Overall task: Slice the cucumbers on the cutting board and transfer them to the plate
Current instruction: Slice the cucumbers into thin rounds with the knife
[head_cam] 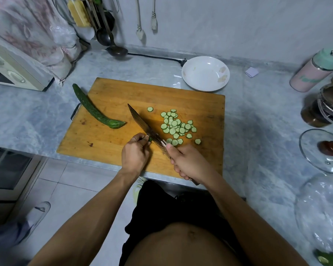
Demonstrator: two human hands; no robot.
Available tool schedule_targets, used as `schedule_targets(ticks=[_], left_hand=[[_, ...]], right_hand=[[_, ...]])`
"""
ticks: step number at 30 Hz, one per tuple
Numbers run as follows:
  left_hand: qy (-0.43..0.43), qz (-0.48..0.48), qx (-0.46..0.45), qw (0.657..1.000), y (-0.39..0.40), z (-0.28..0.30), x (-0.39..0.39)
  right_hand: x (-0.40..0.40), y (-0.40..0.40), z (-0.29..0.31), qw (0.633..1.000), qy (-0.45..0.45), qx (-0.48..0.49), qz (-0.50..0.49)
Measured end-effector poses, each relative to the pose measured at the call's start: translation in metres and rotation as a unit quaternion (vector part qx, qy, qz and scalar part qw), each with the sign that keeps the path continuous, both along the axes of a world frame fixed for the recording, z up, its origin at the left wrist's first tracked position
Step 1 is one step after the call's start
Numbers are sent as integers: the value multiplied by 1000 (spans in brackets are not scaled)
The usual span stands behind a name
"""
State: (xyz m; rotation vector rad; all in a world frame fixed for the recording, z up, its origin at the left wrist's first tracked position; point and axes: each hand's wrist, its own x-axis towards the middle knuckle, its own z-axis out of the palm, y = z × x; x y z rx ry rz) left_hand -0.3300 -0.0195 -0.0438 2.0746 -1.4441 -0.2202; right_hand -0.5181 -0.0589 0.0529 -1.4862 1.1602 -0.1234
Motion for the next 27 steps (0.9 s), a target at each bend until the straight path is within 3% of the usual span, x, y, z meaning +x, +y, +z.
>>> schedule_targets(ticks=[9, 27], left_hand=[[-3, 14, -6, 1000, 1, -1, -2], [15, 71, 4, 997, 7, 11, -9]], right_hand=[[22, 9, -30, 990, 49, -129, 6], [-2, 6, -27, 997, 36, -72, -21]])
